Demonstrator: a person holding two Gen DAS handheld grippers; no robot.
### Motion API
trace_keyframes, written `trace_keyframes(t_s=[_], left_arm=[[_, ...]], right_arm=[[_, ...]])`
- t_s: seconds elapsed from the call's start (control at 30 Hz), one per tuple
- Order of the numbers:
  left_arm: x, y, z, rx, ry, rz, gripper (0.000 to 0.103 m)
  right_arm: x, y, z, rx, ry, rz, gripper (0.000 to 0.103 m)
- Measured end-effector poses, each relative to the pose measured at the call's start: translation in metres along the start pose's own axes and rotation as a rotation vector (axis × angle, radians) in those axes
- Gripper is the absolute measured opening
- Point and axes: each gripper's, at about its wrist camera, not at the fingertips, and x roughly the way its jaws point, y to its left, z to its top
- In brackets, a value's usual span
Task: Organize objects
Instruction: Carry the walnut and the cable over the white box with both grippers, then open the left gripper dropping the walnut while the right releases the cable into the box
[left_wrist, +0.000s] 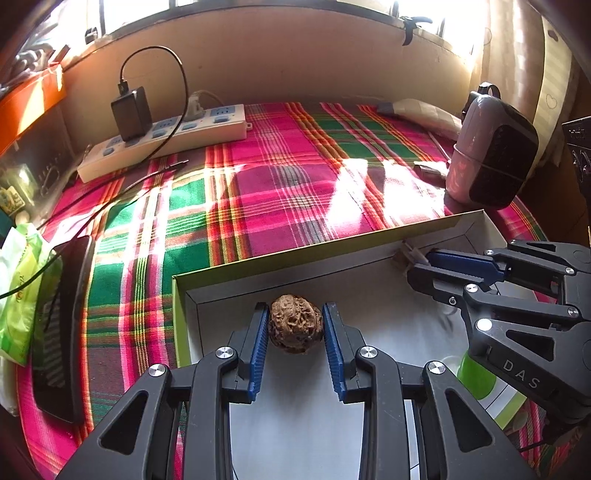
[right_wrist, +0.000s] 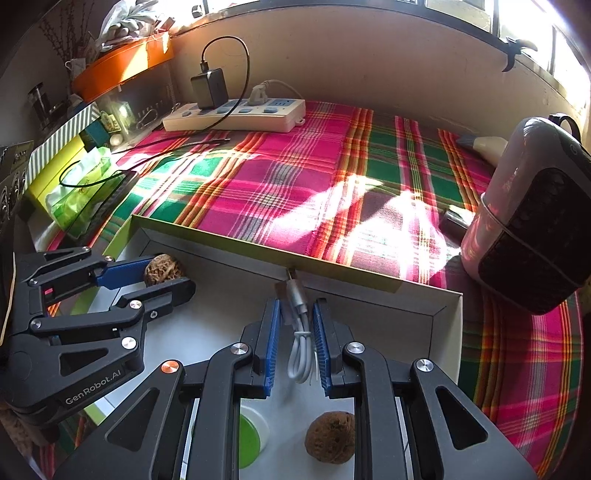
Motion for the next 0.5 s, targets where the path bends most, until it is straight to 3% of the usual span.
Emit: trace_keyframes(t_s=[0.5], left_arm=[[0.0013,-0.0002,0.0025,0.004,0.003,0.006,0.027]], right_arm=[[0.0010,-0.0007,0.0019,0.009,-0.004,0.000,0.013]])
